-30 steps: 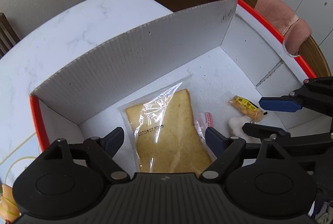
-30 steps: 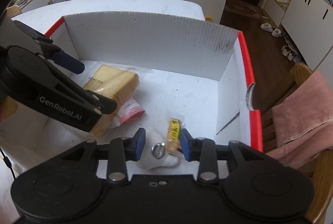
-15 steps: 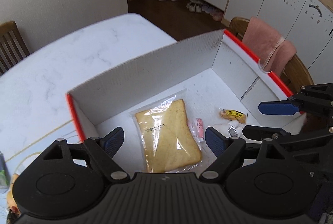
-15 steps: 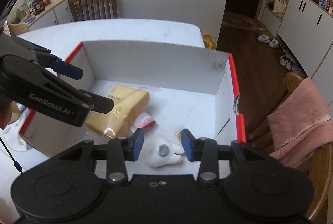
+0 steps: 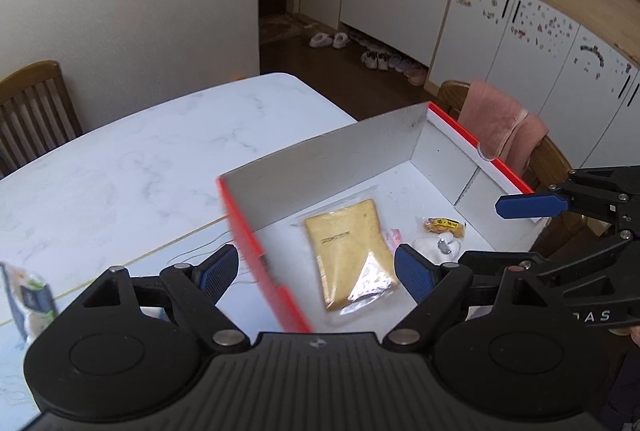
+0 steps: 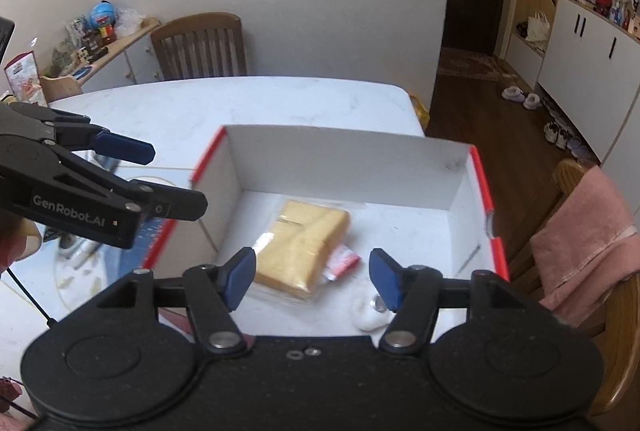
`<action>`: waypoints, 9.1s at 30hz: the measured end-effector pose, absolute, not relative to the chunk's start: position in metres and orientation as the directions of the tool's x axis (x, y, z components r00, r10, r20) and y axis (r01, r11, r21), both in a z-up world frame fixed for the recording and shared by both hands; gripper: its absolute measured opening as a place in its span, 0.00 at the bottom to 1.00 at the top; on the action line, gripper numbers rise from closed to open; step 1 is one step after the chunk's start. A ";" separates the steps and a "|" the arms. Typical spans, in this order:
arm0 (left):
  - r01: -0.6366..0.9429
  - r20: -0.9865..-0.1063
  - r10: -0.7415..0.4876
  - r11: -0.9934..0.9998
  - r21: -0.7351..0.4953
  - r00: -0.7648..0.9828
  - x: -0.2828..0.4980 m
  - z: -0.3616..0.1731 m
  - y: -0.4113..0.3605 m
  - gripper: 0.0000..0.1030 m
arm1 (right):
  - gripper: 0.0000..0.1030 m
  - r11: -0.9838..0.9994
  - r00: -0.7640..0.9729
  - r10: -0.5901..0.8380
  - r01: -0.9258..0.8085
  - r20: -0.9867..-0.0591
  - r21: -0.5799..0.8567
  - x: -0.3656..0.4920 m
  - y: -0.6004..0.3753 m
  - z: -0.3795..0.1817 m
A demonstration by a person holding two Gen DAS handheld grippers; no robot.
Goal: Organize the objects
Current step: 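Open both tools to drop the bread bag and peanut packet into the box, then move both tools back over the remaining items on the table, then grasp the black snack bag with the left tool while the right tool grasps the red dragon keychain, then lift the snack bag and keychain and carry both over the red box, then lower both items into the box and open both tools to release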
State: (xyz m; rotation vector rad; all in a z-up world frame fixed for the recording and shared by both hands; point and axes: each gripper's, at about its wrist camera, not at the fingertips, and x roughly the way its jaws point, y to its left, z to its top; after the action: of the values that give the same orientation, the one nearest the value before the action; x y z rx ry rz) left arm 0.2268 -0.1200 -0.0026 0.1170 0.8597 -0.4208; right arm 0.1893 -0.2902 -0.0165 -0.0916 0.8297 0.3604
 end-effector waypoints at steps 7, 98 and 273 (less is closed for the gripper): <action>0.358 -0.726 -0.299 0.931 -0.077 0.620 0.199 0.008 -0.063 0.83 | 0.66 0.930 0.622 0.298 -0.360 -0.724 0.074 0.174 -0.255 -0.005; 0.107 -0.767 -0.164 0.986 -0.125 0.620 0.163 -0.105 0.153 0.32 | 0.09 0.911 0.430 0.387 -0.315 -0.816 0.267 0.227 -0.030 -0.117; 0.483 -0.819 -0.301 0.875 -0.034 0.488 0.262 -0.061 -0.195 0.54 | 0.55 0.915 0.489 0.269 -0.398 -0.830 0.062 0.242 -0.332 -0.078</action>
State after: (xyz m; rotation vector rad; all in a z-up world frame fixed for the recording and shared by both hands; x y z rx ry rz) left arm 0.2625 -0.1952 -0.0615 0.2112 0.9488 -0.4807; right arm 0.2419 -0.3324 -0.0781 -0.1453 0.9793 0.4065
